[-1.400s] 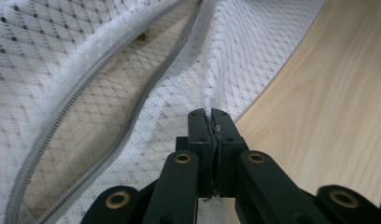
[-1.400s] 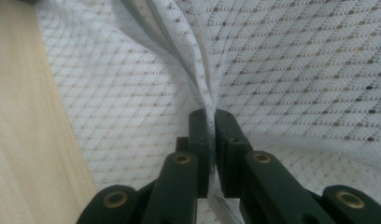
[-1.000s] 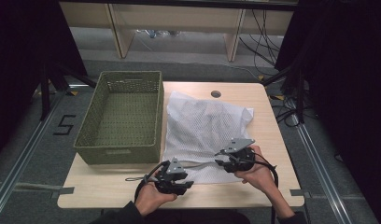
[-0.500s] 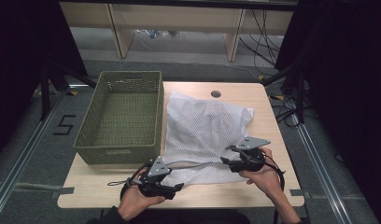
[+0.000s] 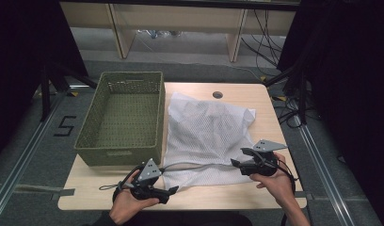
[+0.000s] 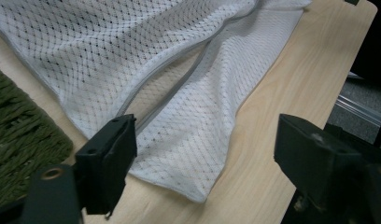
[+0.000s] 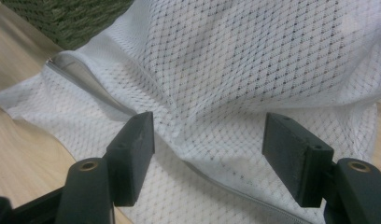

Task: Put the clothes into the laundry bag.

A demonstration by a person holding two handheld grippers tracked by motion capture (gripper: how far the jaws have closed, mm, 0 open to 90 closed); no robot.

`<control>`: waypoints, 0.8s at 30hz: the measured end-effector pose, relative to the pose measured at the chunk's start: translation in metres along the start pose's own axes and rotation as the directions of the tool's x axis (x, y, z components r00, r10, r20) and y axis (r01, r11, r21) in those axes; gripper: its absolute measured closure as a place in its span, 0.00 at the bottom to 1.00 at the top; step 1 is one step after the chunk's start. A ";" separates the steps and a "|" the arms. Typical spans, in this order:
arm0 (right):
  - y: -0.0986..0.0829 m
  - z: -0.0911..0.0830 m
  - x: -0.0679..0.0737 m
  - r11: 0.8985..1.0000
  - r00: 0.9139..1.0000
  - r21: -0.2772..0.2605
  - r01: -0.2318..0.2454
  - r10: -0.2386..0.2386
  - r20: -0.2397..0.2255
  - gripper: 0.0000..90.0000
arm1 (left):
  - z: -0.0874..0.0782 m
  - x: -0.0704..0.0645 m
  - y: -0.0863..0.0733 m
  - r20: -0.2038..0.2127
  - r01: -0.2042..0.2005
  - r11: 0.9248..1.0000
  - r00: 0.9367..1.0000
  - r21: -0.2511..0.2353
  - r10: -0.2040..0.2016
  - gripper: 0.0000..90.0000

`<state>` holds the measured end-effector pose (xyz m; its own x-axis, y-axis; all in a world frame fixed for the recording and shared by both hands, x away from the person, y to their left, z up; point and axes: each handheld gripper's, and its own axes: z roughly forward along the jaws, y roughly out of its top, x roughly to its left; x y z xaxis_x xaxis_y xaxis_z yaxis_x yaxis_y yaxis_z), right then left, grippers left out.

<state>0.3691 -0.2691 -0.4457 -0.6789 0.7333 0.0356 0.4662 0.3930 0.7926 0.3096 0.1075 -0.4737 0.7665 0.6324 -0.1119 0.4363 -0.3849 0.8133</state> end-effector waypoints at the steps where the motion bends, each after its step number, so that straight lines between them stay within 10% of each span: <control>1: -0.001 -0.002 0.001 1.000 1.000 0.001 -0.017 0.017 0.002 0.39 | -0.001 0.001 0.000 0.008 0.003 1.000 1.000 0.007 -0.003 0.26; 24: -0.036 -0.022 0.029 0.999 1.000 0.043 -0.007 0.007 0.009 0.33 | -0.023 -0.003 -0.015 -0.034 0.007 1.000 0.999 0.002 -0.007 0.21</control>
<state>0.3202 -0.2740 -0.4596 -0.6705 0.7411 0.0356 0.4953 0.4114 0.7651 0.2900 0.1274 -0.4726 0.7469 0.6578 -0.0975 0.4422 -0.3818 0.8116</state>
